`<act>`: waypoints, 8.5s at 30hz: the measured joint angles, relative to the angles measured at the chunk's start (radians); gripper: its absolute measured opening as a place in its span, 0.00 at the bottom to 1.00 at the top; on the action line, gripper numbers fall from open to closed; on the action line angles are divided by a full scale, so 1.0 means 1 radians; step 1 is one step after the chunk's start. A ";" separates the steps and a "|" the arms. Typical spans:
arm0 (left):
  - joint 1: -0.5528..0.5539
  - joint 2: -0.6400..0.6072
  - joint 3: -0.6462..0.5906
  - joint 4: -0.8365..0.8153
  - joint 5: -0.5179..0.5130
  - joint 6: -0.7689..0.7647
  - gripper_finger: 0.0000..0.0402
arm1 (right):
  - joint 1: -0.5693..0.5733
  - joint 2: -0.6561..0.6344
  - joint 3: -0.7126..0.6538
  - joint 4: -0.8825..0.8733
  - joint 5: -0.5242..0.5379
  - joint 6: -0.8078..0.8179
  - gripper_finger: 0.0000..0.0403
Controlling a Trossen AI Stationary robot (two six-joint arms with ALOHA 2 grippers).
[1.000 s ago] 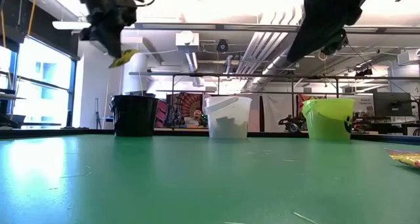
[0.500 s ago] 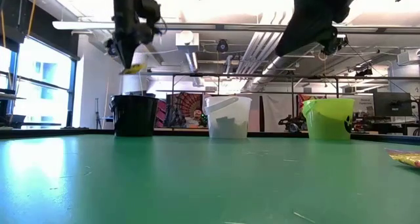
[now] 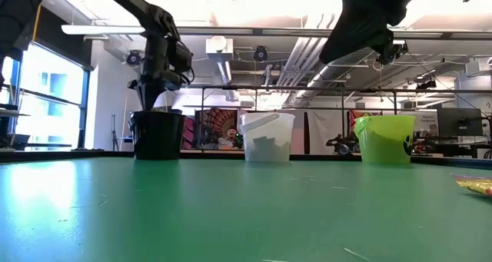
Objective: Sort candy by brand, put in halloween buckets
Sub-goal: Put the yellow candy into the black bucket
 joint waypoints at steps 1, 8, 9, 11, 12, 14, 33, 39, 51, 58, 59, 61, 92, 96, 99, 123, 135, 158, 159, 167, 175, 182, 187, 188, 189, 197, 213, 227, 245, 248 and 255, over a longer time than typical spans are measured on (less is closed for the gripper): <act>0.000 0.005 0.000 0.012 0.000 0.005 0.00 | 0.000 0.000 0.000 0.000 0.000 0.000 0.00; 0.000 0.015 0.001 0.113 0.008 0.005 0.01 | -0.017 0.000 0.000 -0.001 0.004 0.000 0.00; 0.000 0.015 0.001 0.119 0.010 0.002 0.02 | -0.022 0.000 0.000 -0.003 0.005 0.000 0.00; 0.000 0.015 0.001 0.122 0.010 0.006 0.05 | -0.032 0.000 0.000 -0.008 0.005 0.000 0.00; 0.000 0.015 0.001 0.121 0.010 0.012 0.07 | -0.036 0.000 0.000 -0.008 0.005 0.000 0.00; 0.001 0.015 0.001 0.119 0.010 0.014 0.12 | -0.043 0.000 0.000 -0.008 0.005 0.000 0.00; -0.012 0.011 0.001 0.192 0.119 0.105 0.15 | -0.059 0.000 0.000 -0.005 0.057 0.000 0.00; -0.059 -0.097 -0.010 0.213 0.121 0.091 0.02 | -0.067 0.000 0.000 0.009 0.063 -0.008 0.00; -0.353 -0.544 -0.331 0.277 0.124 -0.017 0.00 | -0.074 0.000 0.000 0.023 0.051 -0.087 0.00; -0.670 -0.757 -0.428 0.162 0.125 -0.243 0.00 | -0.074 0.000 0.000 0.023 0.002 -0.124 0.00; -0.719 -0.775 -0.428 0.144 0.125 -0.285 0.00 | -0.074 0.000 0.000 0.023 -0.001 -0.129 0.00; -0.817 -0.803 -0.428 0.117 0.125 -0.356 0.00 | -0.074 0.000 0.000 0.023 -0.005 -0.132 0.00; -1.642 -0.555 -0.604 0.280 0.147 -0.872 0.40 | -0.071 0.000 0.000 0.029 -0.035 -0.131 0.00; -1.701 -0.555 -0.695 0.407 0.164 -0.931 0.41 | -0.071 0.000 0.000 0.029 -0.037 -0.131 0.00; -1.729 -0.542 -0.747 0.493 0.162 -0.967 0.41 | -0.071 0.000 0.000 0.029 -0.040 -0.131 0.00; -1.746 -0.349 -0.790 0.630 0.129 -0.673 0.41 | -0.071 0.000 0.000 0.029 -0.040 -0.132 0.00; -1.754 -0.251 -0.789 0.632 0.158 -0.595 0.41 | -0.071 0.000 0.000 0.029 -0.014 -0.132 0.00; -1.708 -0.318 -0.722 0.529 0.201 -0.594 0.00 | -0.071 0.000 0.000 0.030 -0.012 -0.150 0.00; -1.698 -0.330 -0.710 0.513 0.201 -0.595 0.00 | -0.071 0.000 0.000 0.030 -0.012 -0.150 0.00; -1.489 -0.496 -0.683 0.460 0.189 -0.675 0.00 | -0.071 0.000 0.000 0.030 -0.012 -0.150 0.00; -1.093 -0.662 -0.683 0.455 0.190 -0.710 0.00 | -0.071 0.000 0.000 0.038 -0.007 -0.141 0.00; -0.700 -0.679 -0.576 0.383 0.227 -0.655 0.00 | -0.071 0.000 0.000 0.076 -0.003 -0.141 0.00; -0.464 -0.588 -0.418 0.275 0.164 -0.505 0.00 | -0.074 0.000 0.000 0.081 0.000 -0.140 0.00; -0.418 -0.564 -0.384 0.259 0.162 -0.478 0.00 | -0.074 0.000 0.000 0.081 0.000 -0.141 0.00; -0.376 -0.538 -0.351 0.248 0.163 -0.445 0.00 | -0.074 0.000 0.000 0.082 0.000 -0.140 0.00; -0.119 -0.321 -0.084 0.207 0.122 -0.239 0.00 | -0.074 0.000 0.000 0.082 0.012 -0.114 0.00; -0.018 -0.028 0.061 0.176 -0.123 -0.006 0.00 | -0.074 0.000 0.000 0.081 0.039 -0.103 0.00; -0.065 -0.001 0.061 0.202 -0.178 0.030 0.17 | -0.085 0.000 0.000 0.076 0.028 -0.106 0.00; -0.241 -0.309 -0.274 0.625 -0.114 -0.198 0.38 | -0.044 0.000 0.082 -0.084 -0.129 0.001 0.00; -0.307 -0.409 -0.363 0.685 -0.114 -0.251 0.38 | -0.033 0.000 0.093 -0.167 -0.196 0.080 0.04; -0.504 -0.624 -0.518 0.798 -0.116 -0.352 0.38 | 0.039 0.017 0.093 -0.260 -0.367 0.146 0.27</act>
